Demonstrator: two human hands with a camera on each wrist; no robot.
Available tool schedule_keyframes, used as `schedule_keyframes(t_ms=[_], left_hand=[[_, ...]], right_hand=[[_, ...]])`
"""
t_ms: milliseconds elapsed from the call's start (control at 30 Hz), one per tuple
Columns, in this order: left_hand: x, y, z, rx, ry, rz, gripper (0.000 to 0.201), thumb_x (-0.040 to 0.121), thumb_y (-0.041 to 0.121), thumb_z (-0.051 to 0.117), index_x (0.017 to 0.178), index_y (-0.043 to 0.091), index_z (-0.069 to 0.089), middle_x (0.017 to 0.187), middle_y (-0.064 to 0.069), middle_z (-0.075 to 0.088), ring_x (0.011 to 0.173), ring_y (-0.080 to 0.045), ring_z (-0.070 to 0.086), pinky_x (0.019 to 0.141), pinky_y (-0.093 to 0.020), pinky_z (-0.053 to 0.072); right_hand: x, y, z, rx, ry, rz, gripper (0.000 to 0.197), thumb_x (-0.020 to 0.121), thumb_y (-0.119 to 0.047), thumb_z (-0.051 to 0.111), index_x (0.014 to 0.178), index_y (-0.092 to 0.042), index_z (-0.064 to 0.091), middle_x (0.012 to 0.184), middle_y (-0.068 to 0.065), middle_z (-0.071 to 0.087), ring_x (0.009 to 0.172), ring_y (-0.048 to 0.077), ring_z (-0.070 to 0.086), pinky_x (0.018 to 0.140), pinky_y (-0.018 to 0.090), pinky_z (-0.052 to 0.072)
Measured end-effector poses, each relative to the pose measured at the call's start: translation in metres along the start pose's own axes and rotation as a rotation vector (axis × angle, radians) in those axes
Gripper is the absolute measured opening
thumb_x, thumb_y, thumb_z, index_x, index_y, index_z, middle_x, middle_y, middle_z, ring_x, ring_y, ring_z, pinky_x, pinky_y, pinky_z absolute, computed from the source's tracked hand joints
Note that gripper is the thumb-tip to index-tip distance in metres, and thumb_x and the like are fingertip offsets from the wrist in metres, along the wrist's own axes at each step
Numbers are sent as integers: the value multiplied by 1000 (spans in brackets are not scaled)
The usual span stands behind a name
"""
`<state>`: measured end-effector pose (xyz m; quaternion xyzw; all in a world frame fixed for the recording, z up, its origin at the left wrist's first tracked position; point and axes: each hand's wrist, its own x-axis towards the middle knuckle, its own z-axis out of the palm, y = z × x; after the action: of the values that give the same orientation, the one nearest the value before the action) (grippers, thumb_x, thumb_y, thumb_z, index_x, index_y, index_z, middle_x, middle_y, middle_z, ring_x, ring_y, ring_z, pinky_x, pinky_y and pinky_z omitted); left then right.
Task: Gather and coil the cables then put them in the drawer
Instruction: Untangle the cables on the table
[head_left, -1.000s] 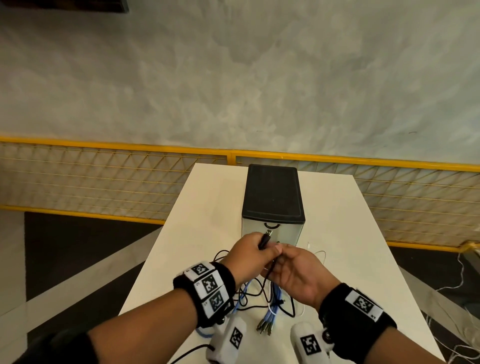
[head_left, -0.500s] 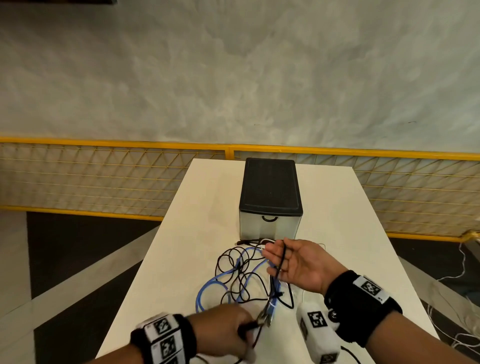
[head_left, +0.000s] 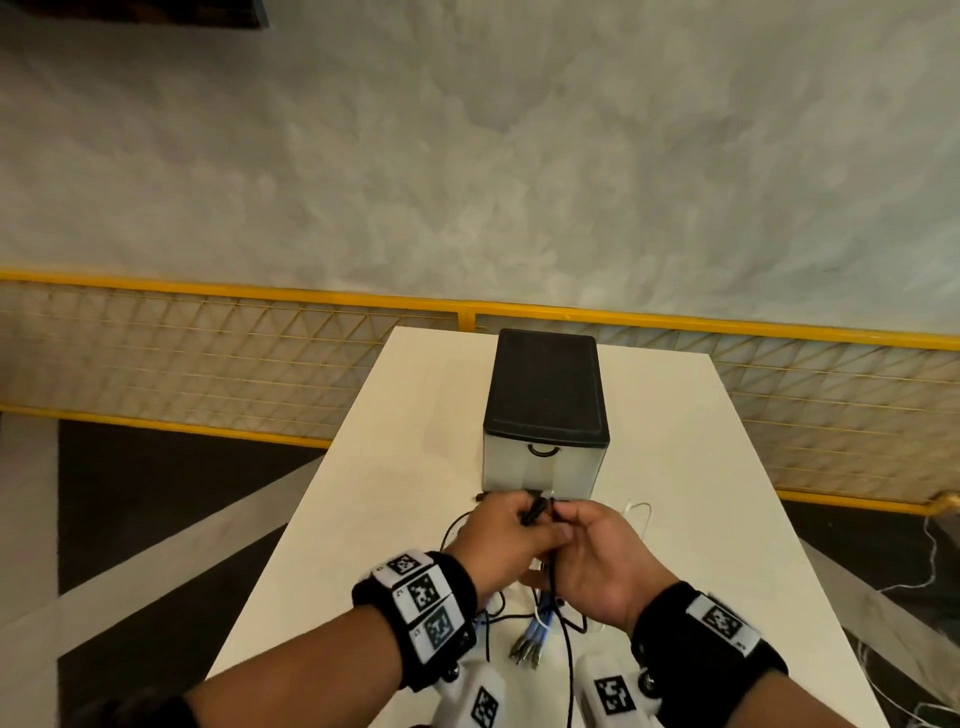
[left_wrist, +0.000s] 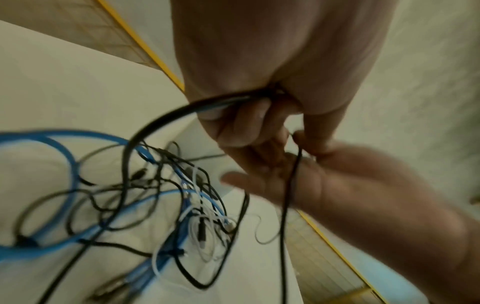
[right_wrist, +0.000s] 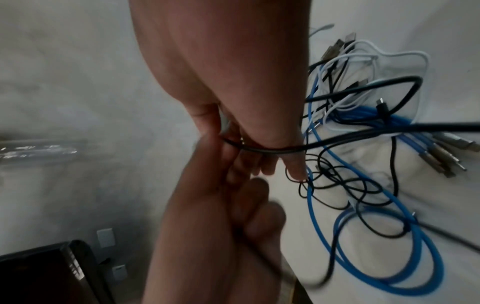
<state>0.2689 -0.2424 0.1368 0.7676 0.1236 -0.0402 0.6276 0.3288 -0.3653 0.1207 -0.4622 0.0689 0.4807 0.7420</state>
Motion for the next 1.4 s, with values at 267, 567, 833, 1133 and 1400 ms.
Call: schedule_keyframes(t_ms=[267, 567, 833, 1133, 1400], left_hand=[[-31, -20, -7, 294, -344, 19, 24, 77, 17, 78, 65, 22, 58, 61, 11, 56, 59, -2, 52, 61, -17, 43], [-77, -45, -42, 643, -730, -77, 19, 88, 26, 60, 84, 8, 63, 74, -5, 56, 67, -12, 53, 67, -19, 39], [-11, -21, -20, 136, 68, 29, 21, 78, 27, 77, 73, 18, 59, 61, 13, 56, 54, 1, 51, 57, -17, 44], [-10, -35, 4, 136, -98, 72, 13, 76, 8, 70, 68, 15, 63, 64, 5, 58, 62, -9, 54, 69, -29, 48], [-65, -46, -19, 414, -590, -71, 8, 81, 21, 74, 83, 13, 72, 63, 15, 60, 63, 7, 54, 67, -13, 43]], right_hand=[[-13, -20, -7, 24, 3, 55, 34, 98, -28, 38, 79, -13, 62, 117, 17, 70, 100, 29, 71, 84, 43, 46], [8, -6, -14, 51, 147, 64, 24, 102, -22, 38, 100, -12, 59, 104, 15, 75, 98, 28, 72, 84, 47, 52], [0, 14, -8, 69, 92, 35, 23, 101, -18, 41, 94, -9, 61, 96, 12, 72, 79, 25, 69, 77, 44, 52], [-6, 15, -14, 57, 82, 42, 18, 90, -16, 54, 100, -4, 63, 82, 14, 65, 71, 26, 62, 68, 37, 54], [4, -6, -22, 103, 163, 69, 27, 103, -15, 38, 91, -8, 61, 90, 15, 76, 80, 27, 75, 77, 43, 55]])
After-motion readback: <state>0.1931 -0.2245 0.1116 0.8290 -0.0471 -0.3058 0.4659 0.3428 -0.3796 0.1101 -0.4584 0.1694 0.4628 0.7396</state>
